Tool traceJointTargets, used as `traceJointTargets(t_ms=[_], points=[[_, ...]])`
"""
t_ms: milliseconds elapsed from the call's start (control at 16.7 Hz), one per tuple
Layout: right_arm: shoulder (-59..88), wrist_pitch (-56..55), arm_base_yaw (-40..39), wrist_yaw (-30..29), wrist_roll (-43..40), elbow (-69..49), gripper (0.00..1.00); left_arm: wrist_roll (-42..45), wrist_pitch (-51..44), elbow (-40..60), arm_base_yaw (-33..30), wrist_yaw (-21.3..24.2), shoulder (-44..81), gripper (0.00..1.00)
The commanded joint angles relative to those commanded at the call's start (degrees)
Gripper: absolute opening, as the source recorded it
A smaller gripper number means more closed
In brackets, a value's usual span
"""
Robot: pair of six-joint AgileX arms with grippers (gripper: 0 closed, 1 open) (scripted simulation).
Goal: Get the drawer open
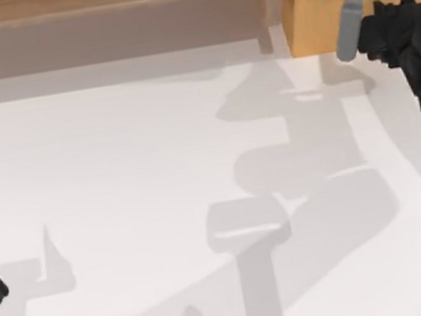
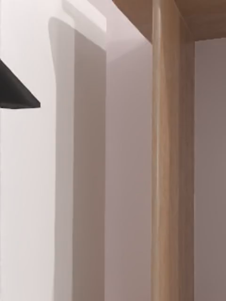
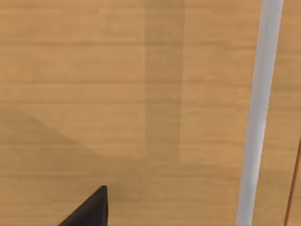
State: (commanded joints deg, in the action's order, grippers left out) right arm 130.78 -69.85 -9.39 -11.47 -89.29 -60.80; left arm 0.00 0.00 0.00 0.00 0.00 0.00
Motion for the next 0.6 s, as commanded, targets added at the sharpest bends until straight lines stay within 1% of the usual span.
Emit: traceJointTargets(t_ms=[600], points=[[0.0,0.0,0.0,0.0,0.0,0.0,0.25,0.0,0.0,0.0,0.0,0.0,0.0,1.00]])
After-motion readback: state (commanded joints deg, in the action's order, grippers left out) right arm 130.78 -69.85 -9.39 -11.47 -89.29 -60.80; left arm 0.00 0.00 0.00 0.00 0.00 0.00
